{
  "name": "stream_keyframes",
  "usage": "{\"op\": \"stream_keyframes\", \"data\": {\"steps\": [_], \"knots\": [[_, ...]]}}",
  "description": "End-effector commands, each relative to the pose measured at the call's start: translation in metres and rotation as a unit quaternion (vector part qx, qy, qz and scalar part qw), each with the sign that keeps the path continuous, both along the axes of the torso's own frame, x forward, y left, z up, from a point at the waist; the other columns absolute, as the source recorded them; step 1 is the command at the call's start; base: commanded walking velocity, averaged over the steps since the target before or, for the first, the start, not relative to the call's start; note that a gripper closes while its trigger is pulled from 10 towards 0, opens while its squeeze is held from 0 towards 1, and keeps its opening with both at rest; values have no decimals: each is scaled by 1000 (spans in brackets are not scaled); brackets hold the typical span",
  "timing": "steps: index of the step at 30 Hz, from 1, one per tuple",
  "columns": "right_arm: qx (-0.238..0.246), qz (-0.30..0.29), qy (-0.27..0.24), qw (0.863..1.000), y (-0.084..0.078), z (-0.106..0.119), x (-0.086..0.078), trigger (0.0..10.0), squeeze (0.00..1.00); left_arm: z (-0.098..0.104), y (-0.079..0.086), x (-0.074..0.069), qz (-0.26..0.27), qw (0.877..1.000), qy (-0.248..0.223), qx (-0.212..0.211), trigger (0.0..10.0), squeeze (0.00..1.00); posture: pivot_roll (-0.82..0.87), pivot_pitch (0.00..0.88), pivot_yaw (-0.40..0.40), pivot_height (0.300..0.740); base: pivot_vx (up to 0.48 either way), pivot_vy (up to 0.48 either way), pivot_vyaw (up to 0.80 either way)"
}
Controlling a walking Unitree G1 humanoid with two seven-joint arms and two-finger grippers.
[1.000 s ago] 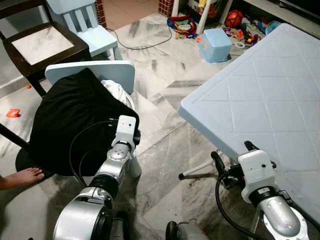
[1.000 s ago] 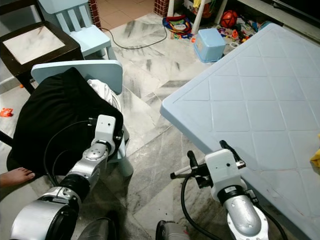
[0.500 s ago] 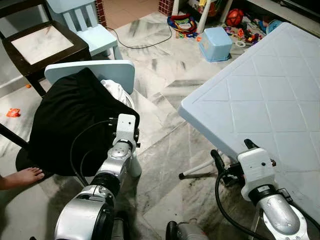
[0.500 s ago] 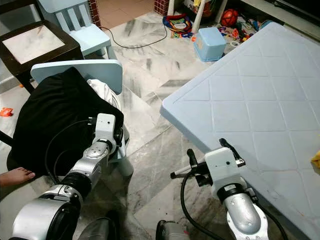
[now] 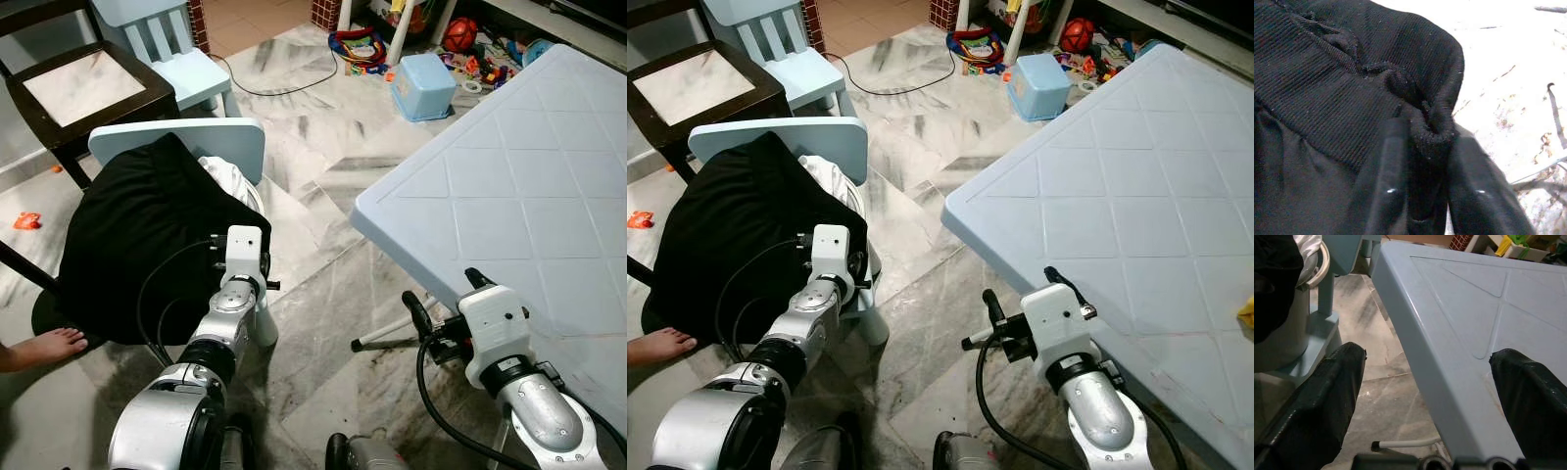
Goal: Hang hanger
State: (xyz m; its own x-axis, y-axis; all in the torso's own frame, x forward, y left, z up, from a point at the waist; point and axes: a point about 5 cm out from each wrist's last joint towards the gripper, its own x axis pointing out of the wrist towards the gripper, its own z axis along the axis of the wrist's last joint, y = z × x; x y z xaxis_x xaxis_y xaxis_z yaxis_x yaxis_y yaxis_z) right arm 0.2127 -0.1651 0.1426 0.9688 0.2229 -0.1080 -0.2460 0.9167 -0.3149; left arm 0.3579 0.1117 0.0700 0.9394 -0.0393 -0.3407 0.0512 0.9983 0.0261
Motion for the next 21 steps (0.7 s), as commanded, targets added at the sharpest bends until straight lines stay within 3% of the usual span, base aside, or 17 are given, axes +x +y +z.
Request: {"op": "stream_keyframes", "data": {"steps": [1, 12, 21], "knots": [[-1, 12, 7, 1000, 0, -3, -1, 10000, 0, -3, -3, -1, 0, 1000, 12, -2, 0, 0, -237, 187, -50, 740, 0, 0, 0], [-1, 61, 7, 998, 7, -3, 8, 10000, 0, -3, 2, -2, 38, 999, 8, -22, 0, 0, -211, 158, -41, 740, 0, 0, 0], [-1, 102, 17, 995, 15, -9, 13, 10000, 0, -1, 14, -9, 37, 999, -21, -6, 0, 0, -164, 142, -12, 740, 0, 0, 0]]}}
